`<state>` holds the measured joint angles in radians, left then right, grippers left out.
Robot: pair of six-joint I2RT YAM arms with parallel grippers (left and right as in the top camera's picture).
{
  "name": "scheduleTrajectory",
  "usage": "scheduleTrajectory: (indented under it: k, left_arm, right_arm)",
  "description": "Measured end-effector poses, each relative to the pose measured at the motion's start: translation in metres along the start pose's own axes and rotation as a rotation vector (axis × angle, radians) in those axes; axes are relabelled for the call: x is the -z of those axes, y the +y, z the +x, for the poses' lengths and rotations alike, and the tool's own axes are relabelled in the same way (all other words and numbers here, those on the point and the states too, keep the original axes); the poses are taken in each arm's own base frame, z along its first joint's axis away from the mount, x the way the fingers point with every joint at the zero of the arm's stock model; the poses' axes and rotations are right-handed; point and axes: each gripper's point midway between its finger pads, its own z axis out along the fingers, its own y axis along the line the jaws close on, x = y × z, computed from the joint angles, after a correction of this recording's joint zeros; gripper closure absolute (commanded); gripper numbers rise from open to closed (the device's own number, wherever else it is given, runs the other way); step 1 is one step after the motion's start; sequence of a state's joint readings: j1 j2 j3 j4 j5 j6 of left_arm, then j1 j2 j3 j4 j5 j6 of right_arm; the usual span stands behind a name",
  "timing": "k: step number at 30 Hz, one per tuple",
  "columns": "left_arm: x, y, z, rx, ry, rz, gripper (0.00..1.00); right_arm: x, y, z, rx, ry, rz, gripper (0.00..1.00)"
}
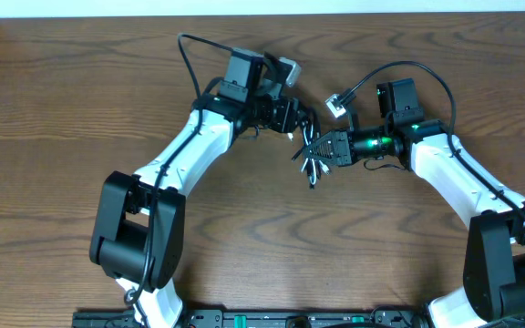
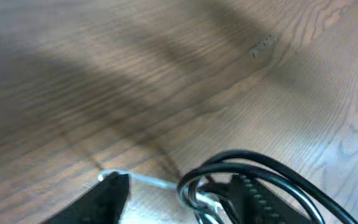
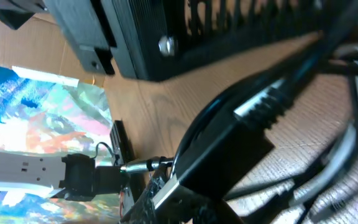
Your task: Untangle cables
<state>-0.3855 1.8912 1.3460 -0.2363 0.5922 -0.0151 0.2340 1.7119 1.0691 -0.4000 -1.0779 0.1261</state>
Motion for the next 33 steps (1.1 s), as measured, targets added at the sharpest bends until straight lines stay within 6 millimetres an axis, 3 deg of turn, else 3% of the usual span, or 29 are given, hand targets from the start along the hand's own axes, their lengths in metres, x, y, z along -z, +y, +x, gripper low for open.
scheduleTrajectory:
  k: [2, 4, 8, 16, 19, 22, 23, 24, 25, 26, 29, 33]
  left_arm:
    - [-0.003, -0.005, 0.002, 0.002, 0.01, 0.003, 0.41]
    - [-0.008, -0.015, 0.004, -0.016, 0.016, 0.009, 0.51]
    - [-0.018, -0.019, 0.004, -0.016, 0.008, -0.036, 0.52]
    - [-0.056, 0.032, 0.021, 0.269, -0.024, -0.289, 0.51]
    - [-0.059, 0.047, 0.027, 0.332, -0.032, -0.354, 0.51]
    - [-0.055, 0.056, 0.031, 0.352, -0.029, -0.41, 0.51]
    - [-0.052, 0.062, 0.034, 0.361, -0.025, -0.442, 0.52]
    - [-0.05, 0.065, 0.036, 0.366, -0.022, -0.453, 0.58]
    - [-0.047, 0.072, 0.042, 0.379, -0.001, -0.48, 0.69]
    - [-0.044, 0.077, 0.046, 0.387, 0.011, -0.494, 0.92]
    - [-0.035, 0.092, 0.049, 0.415, 0.018, -0.526, 0.93]
    - [-0.034, 0.093, 0.052, 0.404, 0.046, -0.5, 0.93]
  right_arm:
    - [0.0, 0.0, 0.0, -0.001, 0.001, 0.0, 0.96]
    - [0.0, 0.0, 0.0, -0.004, 0.002, -0.001, 0.97]
    - [0.0, 0.0, 0.0, -0.011, 0.001, 0.001, 0.99]
    - [0.016, -0.012, -0.011, -0.02, -0.054, 0.02, 0.99]
    - [0.047, -0.022, -0.025, -0.038, -0.135, 0.048, 0.99]
    - [0.077, -0.019, -0.037, -0.014, -0.215, 0.073, 0.99]
    - [0.1, -0.014, -0.044, 0.001, -0.273, 0.098, 0.99]
    - [0.11, -0.016, -0.045, -0.02, -0.295, 0.123, 0.99]
    - [0.126, -0.023, -0.042, -0.096, -0.327, 0.194, 0.99]
    - [0.143, -0.041, -0.035, -0.22, -0.356, 0.299, 0.99]
    - [0.167, -0.076, -0.019, -0.388, -0.392, 0.481, 0.98]
    - [0.174, -0.092, -0.008, -0.457, -0.389, 0.592, 0.97]
